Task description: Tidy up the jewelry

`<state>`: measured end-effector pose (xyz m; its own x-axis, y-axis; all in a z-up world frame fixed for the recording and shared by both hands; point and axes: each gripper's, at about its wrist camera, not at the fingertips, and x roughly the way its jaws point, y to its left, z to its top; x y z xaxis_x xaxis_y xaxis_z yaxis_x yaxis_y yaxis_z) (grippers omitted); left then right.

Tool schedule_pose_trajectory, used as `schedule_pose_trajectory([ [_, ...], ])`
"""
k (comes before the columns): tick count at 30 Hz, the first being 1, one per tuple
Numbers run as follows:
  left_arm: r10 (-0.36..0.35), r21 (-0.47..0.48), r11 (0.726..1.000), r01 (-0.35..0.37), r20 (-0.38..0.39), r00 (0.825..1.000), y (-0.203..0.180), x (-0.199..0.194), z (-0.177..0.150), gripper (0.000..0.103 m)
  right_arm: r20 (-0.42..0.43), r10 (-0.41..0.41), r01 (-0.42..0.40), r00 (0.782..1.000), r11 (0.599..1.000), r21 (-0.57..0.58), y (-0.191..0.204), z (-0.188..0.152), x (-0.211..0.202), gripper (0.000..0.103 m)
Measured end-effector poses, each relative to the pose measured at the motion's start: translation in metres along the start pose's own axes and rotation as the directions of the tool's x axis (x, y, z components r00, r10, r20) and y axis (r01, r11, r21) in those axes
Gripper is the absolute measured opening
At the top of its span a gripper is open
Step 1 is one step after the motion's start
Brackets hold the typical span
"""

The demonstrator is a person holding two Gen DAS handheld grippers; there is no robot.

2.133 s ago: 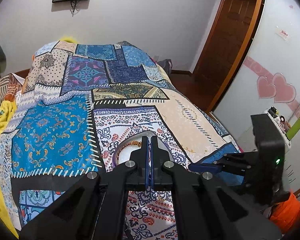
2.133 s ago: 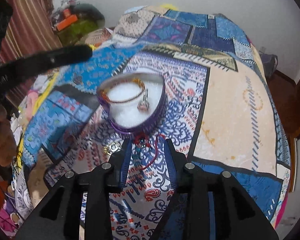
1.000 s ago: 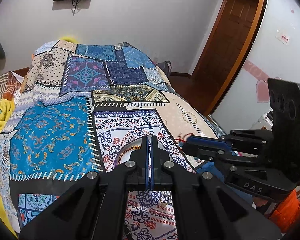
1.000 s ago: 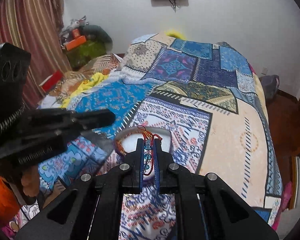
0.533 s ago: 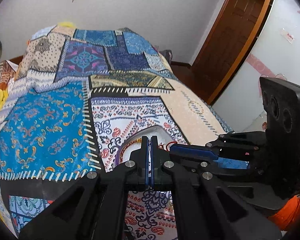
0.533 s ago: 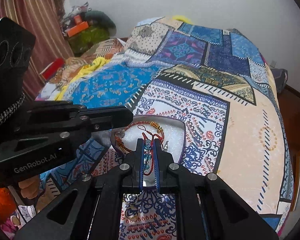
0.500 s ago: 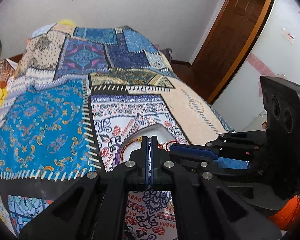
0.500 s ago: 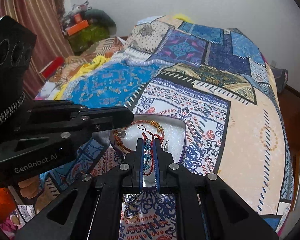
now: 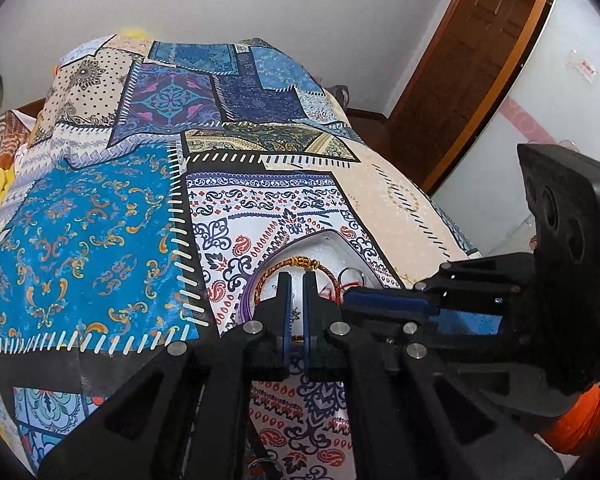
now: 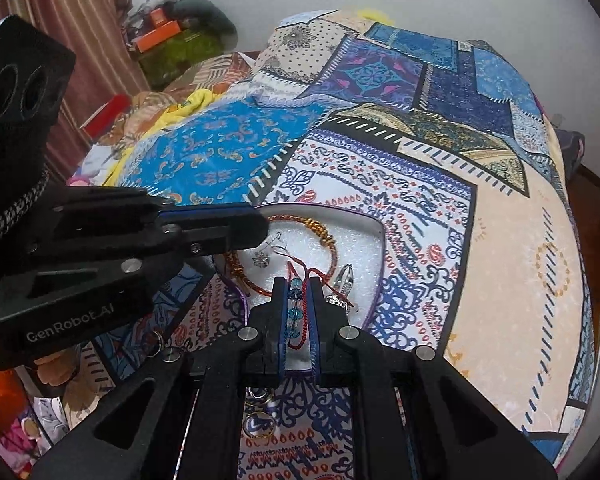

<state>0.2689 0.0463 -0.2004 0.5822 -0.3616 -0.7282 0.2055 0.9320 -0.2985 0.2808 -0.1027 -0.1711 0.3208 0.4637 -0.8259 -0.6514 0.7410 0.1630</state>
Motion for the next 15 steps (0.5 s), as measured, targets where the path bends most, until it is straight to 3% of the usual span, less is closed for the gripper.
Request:
schedule_pose_trajectory([
  [3,0.009,0.000,1.000,-0.009,0.008,1.000,-0.001,-0.006,0.000,0.004,0.009,-0.011,0.011,1.000,1.000,0.006,-0.001,0.001,-0.004,0.015],
  [7,0.026,-0.002,1.000,-0.026,0.023,0.999,-0.002,-0.017,-0.002,0.013,0.036,-0.032,0.031,0.999,0.999,0.018,0.000,0.001,-0.014,0.037],
  [15,0.087,0.015,0.996,-0.088,0.059,0.994,-0.007,-0.045,-0.008,0.023,0.076,-0.059,0.058,0.995,0.998,0.013,0.005,0.000,-0.036,0.038],
])
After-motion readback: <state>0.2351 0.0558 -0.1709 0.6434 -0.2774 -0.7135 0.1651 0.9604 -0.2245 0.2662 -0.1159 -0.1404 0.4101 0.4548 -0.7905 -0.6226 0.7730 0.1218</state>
